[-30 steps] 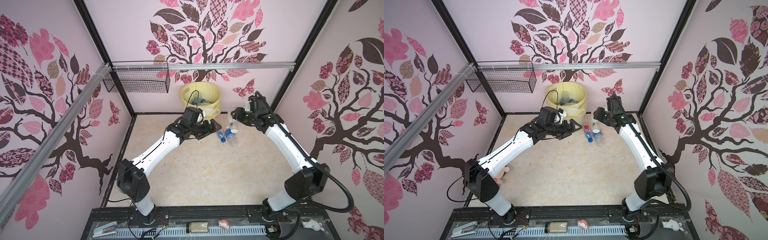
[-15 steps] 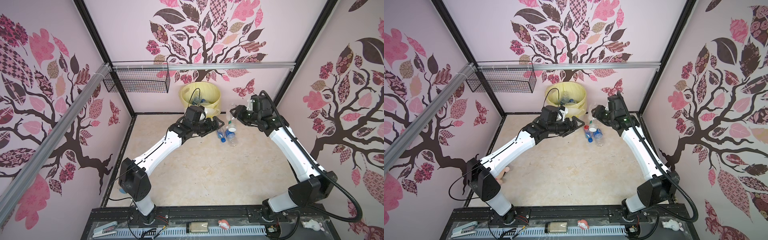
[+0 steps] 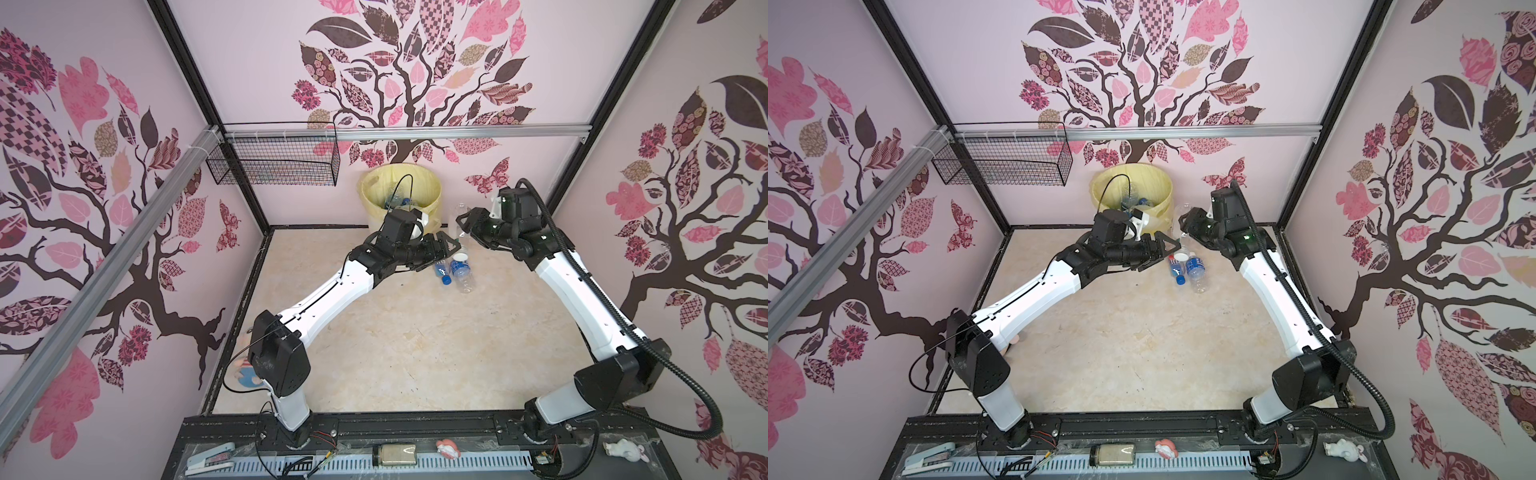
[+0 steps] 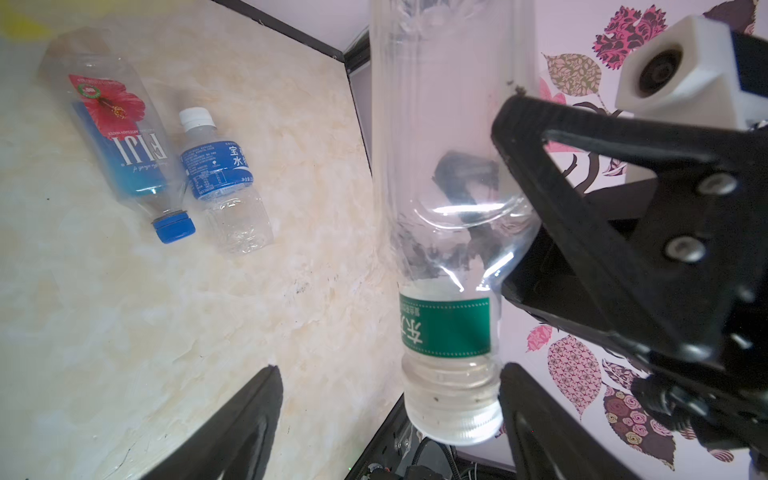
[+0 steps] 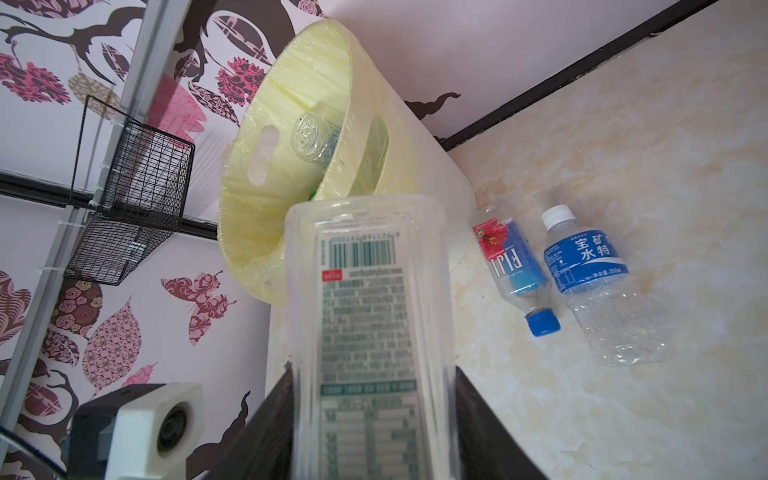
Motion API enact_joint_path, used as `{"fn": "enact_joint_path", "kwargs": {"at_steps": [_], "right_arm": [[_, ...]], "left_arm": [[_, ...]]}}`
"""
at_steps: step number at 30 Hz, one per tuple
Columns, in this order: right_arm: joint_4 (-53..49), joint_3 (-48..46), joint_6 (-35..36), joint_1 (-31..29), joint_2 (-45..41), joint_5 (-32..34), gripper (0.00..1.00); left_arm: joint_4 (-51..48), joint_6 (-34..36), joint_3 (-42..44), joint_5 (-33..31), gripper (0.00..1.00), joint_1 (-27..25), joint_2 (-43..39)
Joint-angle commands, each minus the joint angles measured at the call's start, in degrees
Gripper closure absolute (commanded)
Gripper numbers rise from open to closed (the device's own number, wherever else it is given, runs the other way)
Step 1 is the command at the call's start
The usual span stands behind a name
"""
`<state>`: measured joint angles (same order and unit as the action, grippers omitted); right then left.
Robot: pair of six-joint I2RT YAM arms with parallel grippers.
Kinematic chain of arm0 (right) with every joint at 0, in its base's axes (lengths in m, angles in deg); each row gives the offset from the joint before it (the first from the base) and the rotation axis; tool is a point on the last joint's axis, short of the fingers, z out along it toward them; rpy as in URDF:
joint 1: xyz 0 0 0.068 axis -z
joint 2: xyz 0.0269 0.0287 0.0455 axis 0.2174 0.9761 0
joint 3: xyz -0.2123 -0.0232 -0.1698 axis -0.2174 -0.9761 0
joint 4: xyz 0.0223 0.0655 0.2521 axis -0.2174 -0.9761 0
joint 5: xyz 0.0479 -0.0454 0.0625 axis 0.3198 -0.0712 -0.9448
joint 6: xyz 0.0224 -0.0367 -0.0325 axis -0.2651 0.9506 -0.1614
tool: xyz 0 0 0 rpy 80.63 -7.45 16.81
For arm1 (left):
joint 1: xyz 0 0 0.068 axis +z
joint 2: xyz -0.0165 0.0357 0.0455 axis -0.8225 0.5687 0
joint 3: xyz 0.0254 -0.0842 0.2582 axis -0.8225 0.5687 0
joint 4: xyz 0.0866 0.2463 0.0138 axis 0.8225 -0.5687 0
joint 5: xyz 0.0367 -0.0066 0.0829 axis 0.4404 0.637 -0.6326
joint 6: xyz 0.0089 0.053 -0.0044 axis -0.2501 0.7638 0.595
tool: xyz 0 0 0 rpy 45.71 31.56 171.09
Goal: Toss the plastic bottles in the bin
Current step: 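Close left gripper on the bottle's capped end while right gripper releases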
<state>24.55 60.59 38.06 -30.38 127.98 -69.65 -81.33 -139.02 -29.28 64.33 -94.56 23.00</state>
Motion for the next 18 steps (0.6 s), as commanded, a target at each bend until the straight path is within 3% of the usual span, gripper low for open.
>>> {"fn": "enact_joint_path", "kwargs": {"at_steps": [1,18], "right_arm": [[1.05,3.79,-0.89,-0.89,1.46,-0.15,0.57],[1.50,6.25,-2.25,-1.25,4.23,-1.55,0.58]], "left_arm": [[0.36,0.42,-3.38,0.40,0.18,-0.24,1.65],[2.53,-1.51,-5.68,1.67,0.39,-0.29,4.53]]}}
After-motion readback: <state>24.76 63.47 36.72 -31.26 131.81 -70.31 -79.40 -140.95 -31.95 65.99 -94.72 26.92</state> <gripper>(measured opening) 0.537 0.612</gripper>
